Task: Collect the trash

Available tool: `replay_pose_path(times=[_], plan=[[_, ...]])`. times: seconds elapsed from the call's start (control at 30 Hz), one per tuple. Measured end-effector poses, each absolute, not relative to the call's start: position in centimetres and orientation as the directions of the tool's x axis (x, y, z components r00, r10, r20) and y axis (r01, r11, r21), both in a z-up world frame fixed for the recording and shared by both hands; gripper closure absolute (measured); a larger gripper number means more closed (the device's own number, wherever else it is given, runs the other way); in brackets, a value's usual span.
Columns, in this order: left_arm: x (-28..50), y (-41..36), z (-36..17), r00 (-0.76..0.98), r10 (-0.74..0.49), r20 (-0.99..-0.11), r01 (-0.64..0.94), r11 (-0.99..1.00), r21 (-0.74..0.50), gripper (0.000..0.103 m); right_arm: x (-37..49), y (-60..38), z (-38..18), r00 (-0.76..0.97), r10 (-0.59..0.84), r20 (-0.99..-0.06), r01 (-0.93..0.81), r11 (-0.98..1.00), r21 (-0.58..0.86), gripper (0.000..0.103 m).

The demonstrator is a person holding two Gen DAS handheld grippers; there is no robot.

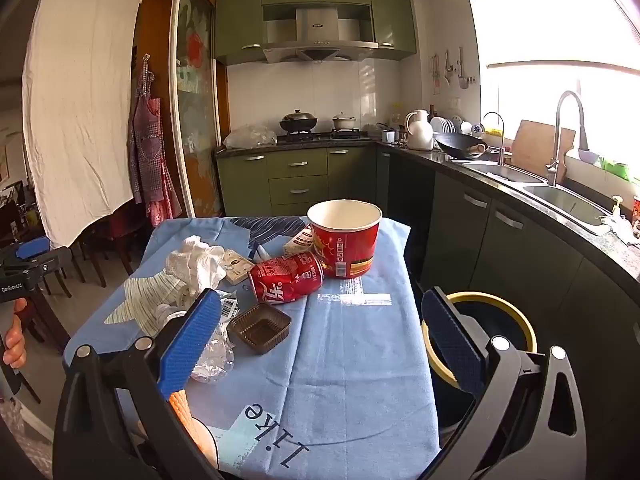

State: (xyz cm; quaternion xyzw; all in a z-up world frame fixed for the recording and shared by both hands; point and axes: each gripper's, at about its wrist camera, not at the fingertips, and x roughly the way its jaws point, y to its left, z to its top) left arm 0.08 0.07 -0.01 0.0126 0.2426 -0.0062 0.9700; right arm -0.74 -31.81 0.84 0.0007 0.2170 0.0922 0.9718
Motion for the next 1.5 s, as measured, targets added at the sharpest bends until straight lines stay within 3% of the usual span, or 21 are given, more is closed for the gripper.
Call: replay_pose_path(times=[1.5], plan=[[0.40, -0.10, -0.51, 0.881, -0.002, -0.473, 0.020, 0.999, 0.034, 0.006, -0.59, -31.87, 0.87, 0.891, 0.188, -0.414, -0.180, 0.982, 0.059, 0.004]])
